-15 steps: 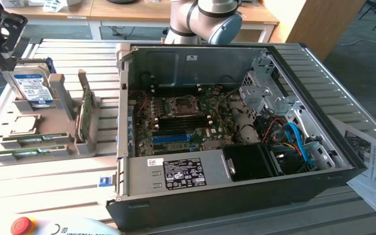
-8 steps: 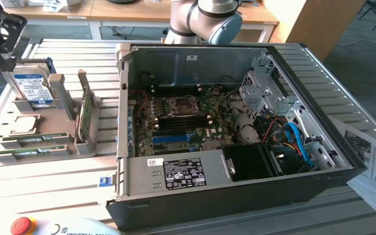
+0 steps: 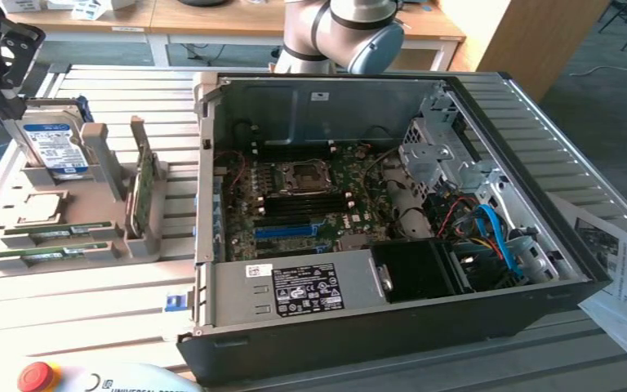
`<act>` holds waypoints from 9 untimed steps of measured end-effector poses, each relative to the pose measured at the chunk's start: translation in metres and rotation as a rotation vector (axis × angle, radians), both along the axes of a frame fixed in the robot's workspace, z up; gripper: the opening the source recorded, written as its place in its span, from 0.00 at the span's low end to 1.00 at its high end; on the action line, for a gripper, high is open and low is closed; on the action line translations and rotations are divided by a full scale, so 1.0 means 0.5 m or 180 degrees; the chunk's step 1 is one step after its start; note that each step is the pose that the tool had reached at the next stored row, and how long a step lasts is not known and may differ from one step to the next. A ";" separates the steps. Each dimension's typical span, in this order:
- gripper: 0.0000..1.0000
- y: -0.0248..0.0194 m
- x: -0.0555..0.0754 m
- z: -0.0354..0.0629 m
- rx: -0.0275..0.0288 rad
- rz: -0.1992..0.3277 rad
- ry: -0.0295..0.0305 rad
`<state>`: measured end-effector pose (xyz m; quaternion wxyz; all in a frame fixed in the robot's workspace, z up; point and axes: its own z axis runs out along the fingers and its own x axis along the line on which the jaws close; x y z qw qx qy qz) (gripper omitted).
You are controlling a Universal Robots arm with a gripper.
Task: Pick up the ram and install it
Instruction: 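Pick up the ram and move it above insertion slot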
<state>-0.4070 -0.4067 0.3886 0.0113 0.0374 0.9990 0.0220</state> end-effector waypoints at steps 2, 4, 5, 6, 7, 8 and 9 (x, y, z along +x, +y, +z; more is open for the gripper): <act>0.11 0.0000 0.000 0.000 0.0000 0.0001 0.0000; 0.11 0.0000 0.000 0.000 0.0000 0.0014 0.0000; 0.11 0.0001 0.000 0.000 0.0000 0.0025 0.0000; 0.11 0.0001 0.000 0.000 0.0000 0.0039 0.0000; 0.11 0.0000 0.000 0.000 0.0000 0.0056 0.0000; 0.11 0.0000 0.000 0.000 0.0000 0.0073 0.0000; 0.11 0.0000 0.000 0.000 0.0000 0.0092 0.0000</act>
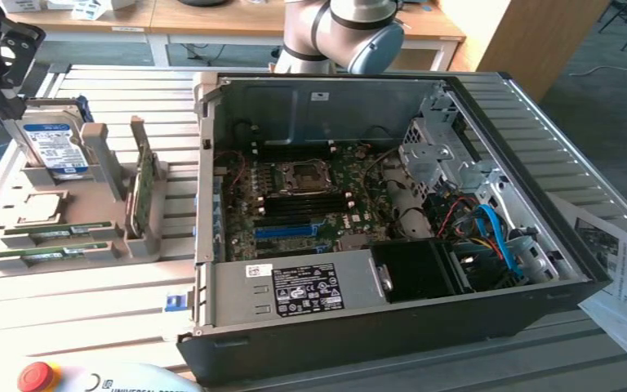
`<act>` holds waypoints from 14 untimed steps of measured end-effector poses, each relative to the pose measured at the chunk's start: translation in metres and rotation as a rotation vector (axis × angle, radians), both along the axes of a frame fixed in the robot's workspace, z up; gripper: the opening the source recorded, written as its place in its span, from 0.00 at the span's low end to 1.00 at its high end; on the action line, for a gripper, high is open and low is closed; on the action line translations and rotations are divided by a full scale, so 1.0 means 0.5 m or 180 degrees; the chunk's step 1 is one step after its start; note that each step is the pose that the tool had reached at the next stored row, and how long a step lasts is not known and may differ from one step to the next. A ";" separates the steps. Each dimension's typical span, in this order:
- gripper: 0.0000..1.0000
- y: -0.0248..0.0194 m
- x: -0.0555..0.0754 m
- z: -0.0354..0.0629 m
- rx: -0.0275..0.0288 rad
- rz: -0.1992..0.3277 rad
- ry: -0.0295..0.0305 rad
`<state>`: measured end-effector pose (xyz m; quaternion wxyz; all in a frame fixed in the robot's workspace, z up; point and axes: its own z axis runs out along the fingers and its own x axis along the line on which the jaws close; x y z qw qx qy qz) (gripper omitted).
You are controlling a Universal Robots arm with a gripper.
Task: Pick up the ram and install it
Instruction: 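Pick up the ram and move it above insertion slot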
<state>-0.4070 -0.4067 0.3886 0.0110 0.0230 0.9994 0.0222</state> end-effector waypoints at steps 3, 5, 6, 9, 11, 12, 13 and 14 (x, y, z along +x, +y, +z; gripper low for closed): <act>0.11 0.0000 0.000 0.000 0.0000 0.0062 0.0000; 0.11 0.0000 0.000 0.000 0.0000 0.0110 0.0000; 0.11 0.0000 0.000 0.000 0.0000 0.0135 0.0000; 0.11 0.0000 0.000 0.000 0.0000 0.0208 0.0000; 0.11 0.0000 0.000 0.000 0.0000 0.0255 0.0000; 0.11 0.0000 0.000 0.000 0.0000 0.0283 0.0000; 0.11 0.0000 0.000 0.000 0.0000 0.0310 0.0000; 0.11 0.0001 0.000 0.000 0.0000 0.0338 0.0000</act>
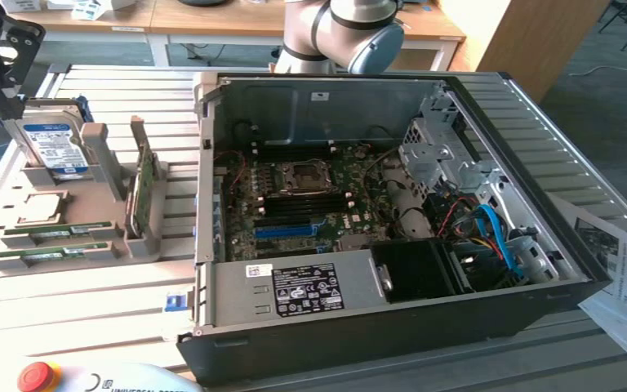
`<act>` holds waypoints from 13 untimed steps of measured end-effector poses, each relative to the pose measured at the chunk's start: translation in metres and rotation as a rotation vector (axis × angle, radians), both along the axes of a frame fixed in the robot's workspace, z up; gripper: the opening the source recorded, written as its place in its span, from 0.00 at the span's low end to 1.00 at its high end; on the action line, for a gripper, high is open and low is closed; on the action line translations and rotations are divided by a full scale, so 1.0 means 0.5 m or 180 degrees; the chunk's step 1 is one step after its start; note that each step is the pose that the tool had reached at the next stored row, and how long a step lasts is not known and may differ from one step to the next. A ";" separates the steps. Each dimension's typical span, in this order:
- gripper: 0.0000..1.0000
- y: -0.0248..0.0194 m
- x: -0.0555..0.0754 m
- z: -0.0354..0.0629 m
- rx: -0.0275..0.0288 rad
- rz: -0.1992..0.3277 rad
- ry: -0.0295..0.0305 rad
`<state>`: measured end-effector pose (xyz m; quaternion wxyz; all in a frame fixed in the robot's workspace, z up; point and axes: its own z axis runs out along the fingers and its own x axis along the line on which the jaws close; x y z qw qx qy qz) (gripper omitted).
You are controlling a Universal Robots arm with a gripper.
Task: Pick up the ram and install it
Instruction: 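Pick up the ram and move it above insertion slot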
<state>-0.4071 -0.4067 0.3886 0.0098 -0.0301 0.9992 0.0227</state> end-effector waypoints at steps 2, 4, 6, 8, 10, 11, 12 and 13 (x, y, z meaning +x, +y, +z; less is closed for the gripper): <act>0.11 0.0000 0.000 0.000 0.0000 0.0054 0.0000; 0.11 0.0000 0.000 0.000 0.0000 0.0113 0.0000; 0.11 0.0000 0.000 0.000 0.0000 0.0169 0.0000; 0.11 0.0000 0.000 0.000 0.0000 0.0226 0.0000; 0.11 -0.0001 0.000 0.000 0.0000 0.0284 0.0000; 0.11 0.0000 0.000 0.000 0.0000 0.0314 0.0000; 0.11 -0.0001 0.000 0.000 0.0000 0.0346 0.0000; 0.11 0.0000 0.000 0.000 0.0000 0.0379 0.0000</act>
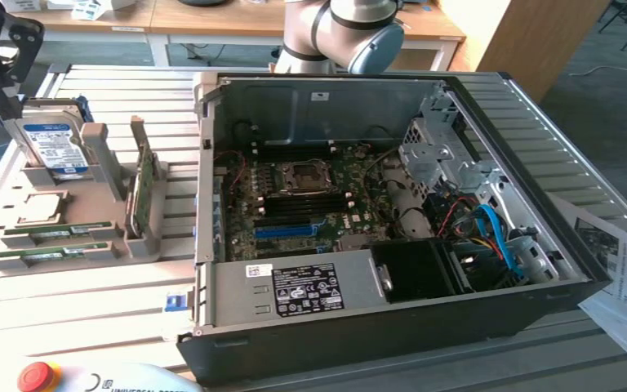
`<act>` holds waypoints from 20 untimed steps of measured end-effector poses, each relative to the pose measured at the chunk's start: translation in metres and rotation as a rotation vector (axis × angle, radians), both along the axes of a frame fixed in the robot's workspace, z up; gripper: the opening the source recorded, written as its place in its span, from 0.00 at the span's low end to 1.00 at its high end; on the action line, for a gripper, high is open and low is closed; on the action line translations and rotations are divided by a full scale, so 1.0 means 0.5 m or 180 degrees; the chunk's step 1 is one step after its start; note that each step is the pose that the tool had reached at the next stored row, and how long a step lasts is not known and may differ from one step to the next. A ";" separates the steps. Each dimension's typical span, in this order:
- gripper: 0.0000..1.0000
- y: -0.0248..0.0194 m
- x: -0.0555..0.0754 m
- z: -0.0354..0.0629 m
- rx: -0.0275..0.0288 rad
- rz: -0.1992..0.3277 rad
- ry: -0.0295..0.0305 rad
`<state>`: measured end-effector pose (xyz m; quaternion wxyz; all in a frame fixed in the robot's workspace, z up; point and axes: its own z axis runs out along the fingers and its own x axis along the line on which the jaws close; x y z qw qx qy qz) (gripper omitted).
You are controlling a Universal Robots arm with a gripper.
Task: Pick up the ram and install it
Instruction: 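Pick up the ram and move it above insertion slot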
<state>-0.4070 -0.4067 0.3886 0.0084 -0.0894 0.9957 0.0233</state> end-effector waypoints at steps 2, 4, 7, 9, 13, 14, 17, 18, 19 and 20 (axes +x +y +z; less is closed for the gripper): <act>0.11 0.0000 0.000 0.000 0.0000 0.0063 0.0000; 0.11 0.0000 0.000 0.000 0.0000 0.0130 0.0000; 0.11 0.0000 0.000 0.000 0.0000 0.0227 0.0000; 0.11 0.0000 0.000 0.000 0.0000 0.0301 0.0000; 0.11 0.0000 0.000 0.000 0.0000 0.0447 0.0000; 0.11 -0.0001 0.000 0.000 0.0000 0.0483 0.0000; 0.11 -0.0002 0.000 0.000 0.0000 0.0598 0.0000; 0.11 -0.0002 0.000 0.000 0.0000 0.0637 0.0000; 0.11 -0.0002 0.000 0.000 0.0000 0.0677 0.0000; 0.11 -0.0002 0.000 0.000 0.0000 0.0718 0.0000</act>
